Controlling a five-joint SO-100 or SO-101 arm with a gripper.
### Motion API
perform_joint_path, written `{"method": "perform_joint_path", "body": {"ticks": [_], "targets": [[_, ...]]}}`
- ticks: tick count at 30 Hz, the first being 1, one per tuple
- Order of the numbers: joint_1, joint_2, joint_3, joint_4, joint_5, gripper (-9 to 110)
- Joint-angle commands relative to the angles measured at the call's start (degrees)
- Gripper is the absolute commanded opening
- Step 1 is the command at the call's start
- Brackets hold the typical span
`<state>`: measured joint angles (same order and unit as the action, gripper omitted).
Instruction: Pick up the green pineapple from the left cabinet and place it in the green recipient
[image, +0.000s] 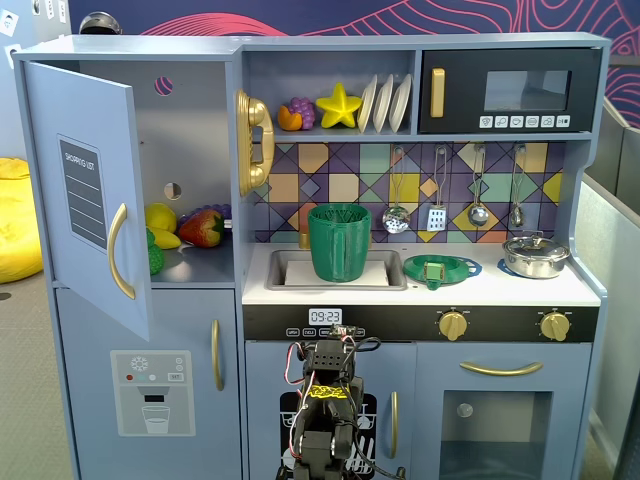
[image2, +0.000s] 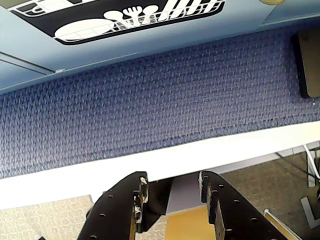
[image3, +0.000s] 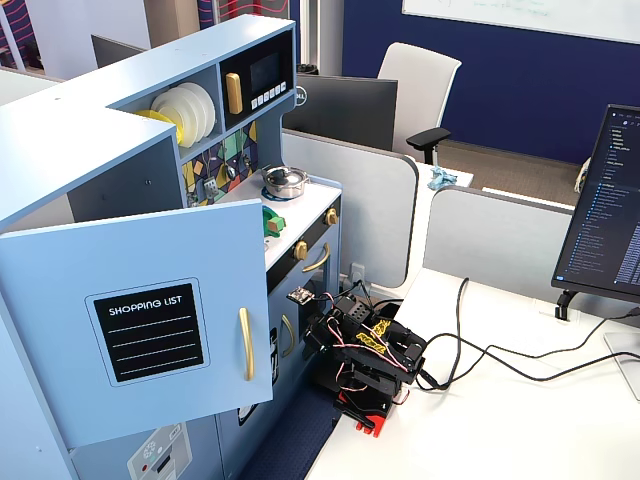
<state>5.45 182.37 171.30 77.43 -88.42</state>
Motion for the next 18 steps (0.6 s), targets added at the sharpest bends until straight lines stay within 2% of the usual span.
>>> {"method": "perform_joint_path", "body": {"ticks": [1, 12, 18], "targets": [[-4.8, -0.3, 0.4, 10.5, 1.5, 0], [-7.7, -0.4, 0.4, 9.1, 1.1, 0], [-20.9, -1.5, -6.5, -13.5, 0.4, 0]]}}
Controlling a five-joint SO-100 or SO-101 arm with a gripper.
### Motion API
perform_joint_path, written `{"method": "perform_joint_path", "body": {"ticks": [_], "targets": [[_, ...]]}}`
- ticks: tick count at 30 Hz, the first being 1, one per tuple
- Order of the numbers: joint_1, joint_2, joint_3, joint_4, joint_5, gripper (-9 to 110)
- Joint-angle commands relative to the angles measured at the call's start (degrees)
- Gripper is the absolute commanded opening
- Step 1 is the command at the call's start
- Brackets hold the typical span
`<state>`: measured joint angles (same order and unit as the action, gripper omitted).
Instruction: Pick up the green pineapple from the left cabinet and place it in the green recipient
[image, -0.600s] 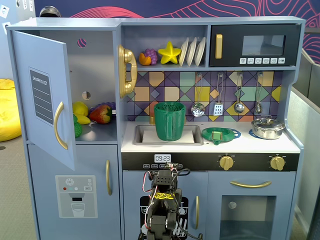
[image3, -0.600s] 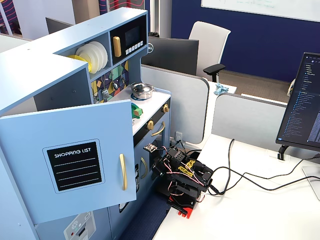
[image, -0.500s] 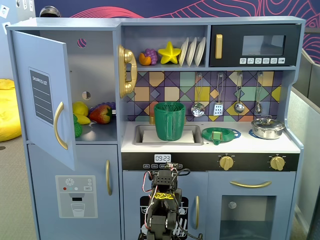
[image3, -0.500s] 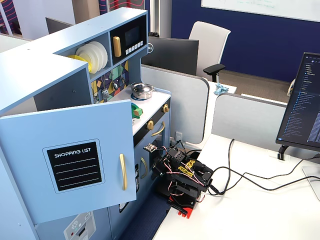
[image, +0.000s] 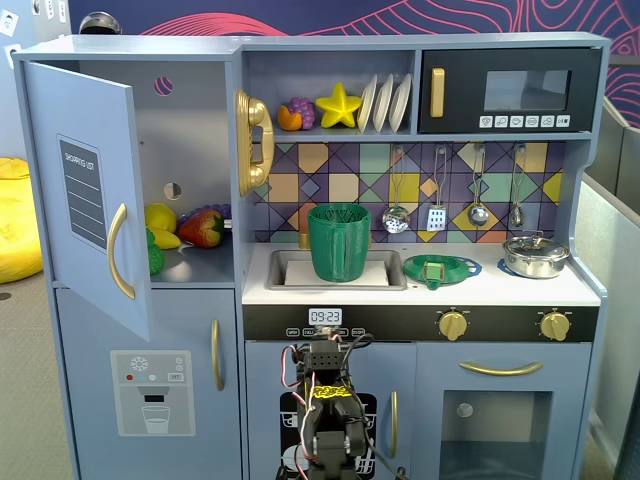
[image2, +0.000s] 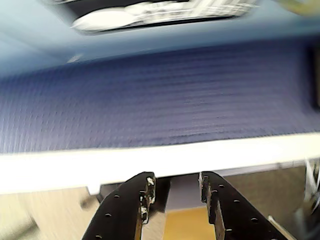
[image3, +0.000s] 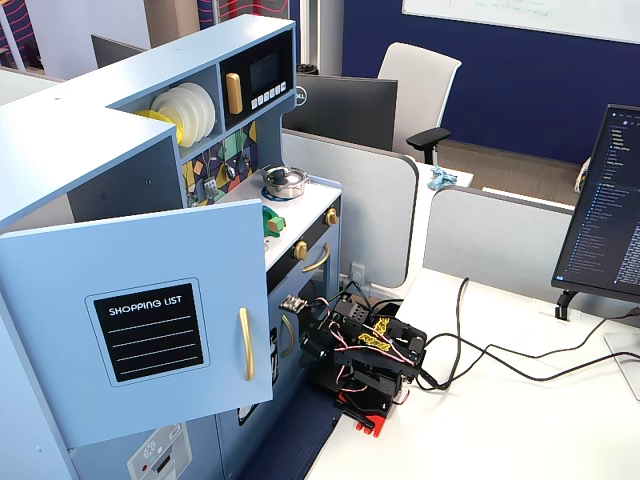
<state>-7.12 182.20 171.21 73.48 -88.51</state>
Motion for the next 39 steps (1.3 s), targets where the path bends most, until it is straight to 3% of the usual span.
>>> {"method": "perform_joint_path", "body": {"ticks": [1, 4, 8, 16, 20, 25, 34, 39], "targets": [[-10.4, -2.5, -8.3, -15.3, -0.4, 0], [-16.0, -7.5, -12.0, -35.8, -4.7, 0], [-23.9, -11.5, -16.8, -50.9, -7.0, 0], [-33.5, -16.9, -29.4, -55.6, -3.3, 0], [-37.1, -18.7, -29.2, -56.4, -3.6, 8], [-37.5, -24.0, -27.3, -66.6, -0.2, 28], [-34.5, -35.9, -30.1, -79.5, -4.0, 34], [-33.8, -43.5, -34.2, -84.3, -10.1, 33]]}}
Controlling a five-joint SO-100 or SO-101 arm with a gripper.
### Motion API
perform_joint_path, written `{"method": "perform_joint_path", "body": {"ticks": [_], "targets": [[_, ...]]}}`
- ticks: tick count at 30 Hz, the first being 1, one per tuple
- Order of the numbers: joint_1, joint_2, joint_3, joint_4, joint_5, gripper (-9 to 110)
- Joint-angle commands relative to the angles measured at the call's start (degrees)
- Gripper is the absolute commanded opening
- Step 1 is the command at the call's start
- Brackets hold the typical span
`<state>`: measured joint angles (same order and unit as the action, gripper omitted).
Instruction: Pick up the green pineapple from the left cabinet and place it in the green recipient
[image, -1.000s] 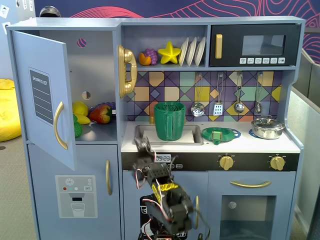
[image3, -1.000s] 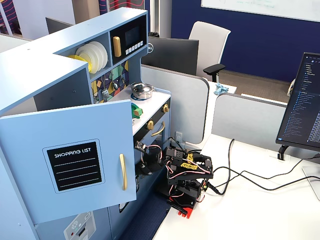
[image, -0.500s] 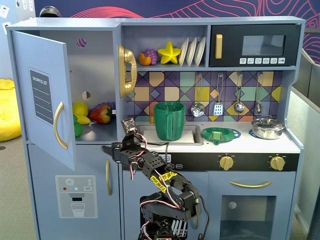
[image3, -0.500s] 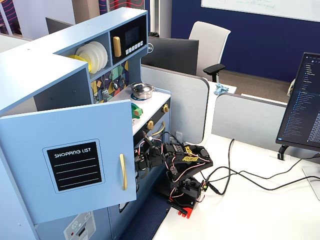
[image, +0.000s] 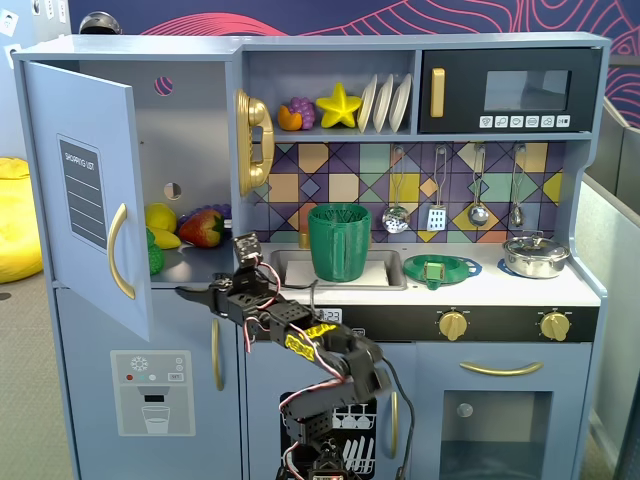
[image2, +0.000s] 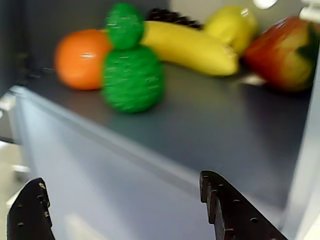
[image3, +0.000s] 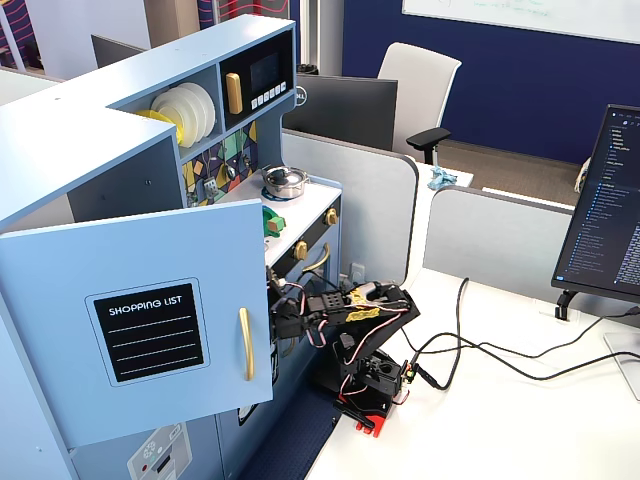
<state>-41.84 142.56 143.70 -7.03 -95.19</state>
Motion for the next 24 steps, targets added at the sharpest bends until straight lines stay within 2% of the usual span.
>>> {"method": "perform_joint_path", "body": {"ticks": [1, 24], "targets": [[0.9, -5.1, -7.7, -3.8, -4.0, 32], [-1.4, -32.9, -29.2, -13.4, -6.8, 32]]}}
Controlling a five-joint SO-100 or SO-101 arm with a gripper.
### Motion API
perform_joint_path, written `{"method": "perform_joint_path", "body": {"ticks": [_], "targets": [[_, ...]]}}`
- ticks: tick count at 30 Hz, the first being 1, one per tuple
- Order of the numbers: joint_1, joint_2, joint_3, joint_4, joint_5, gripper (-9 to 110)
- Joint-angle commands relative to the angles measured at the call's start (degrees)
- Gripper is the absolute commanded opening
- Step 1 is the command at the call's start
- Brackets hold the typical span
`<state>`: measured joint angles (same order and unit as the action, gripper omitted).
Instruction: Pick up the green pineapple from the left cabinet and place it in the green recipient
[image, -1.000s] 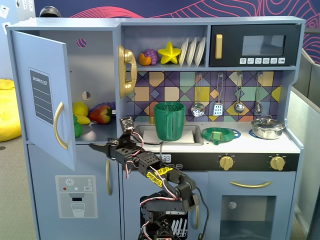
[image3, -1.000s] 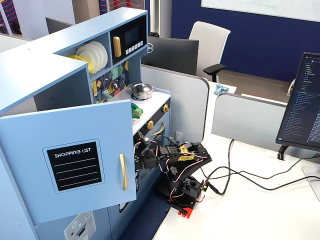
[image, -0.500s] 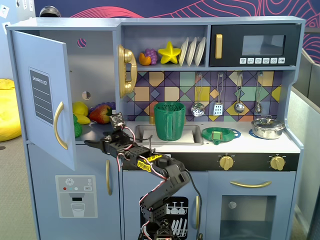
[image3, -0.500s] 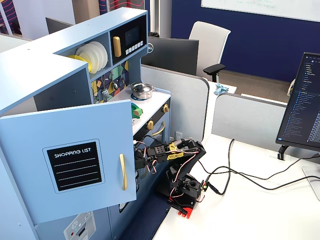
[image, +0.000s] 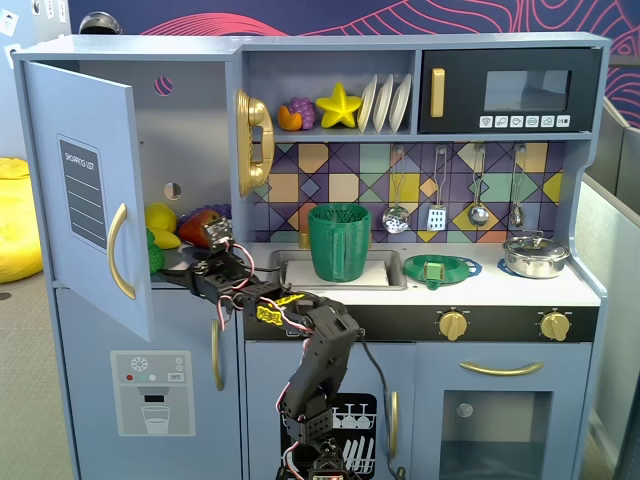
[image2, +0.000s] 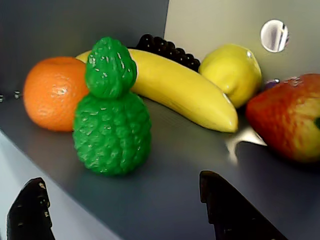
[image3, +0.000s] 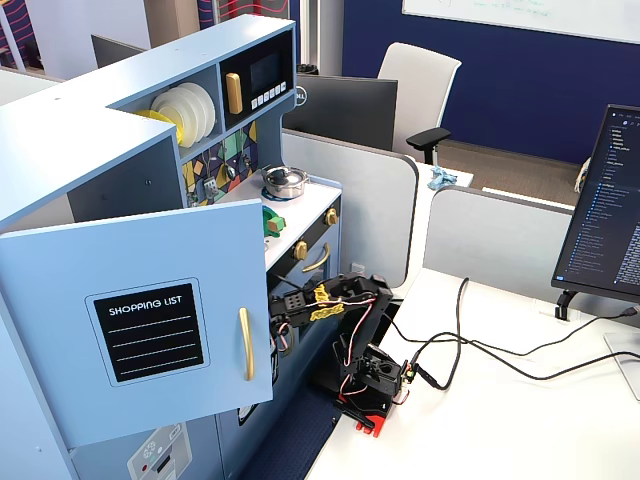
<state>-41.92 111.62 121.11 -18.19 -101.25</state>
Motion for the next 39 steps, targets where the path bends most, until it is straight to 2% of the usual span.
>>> {"method": "perform_joint_path", "body": {"ticks": [1, 16, 39], "targets": [[-1.7, -2.8, -7.3, -2.5, -0.4, 32], [-1.9, -14.1, -20.7, 2.3, 7.8, 31], [0.5, -34.5, -42.6, 6.9, 8.3, 31]]}}
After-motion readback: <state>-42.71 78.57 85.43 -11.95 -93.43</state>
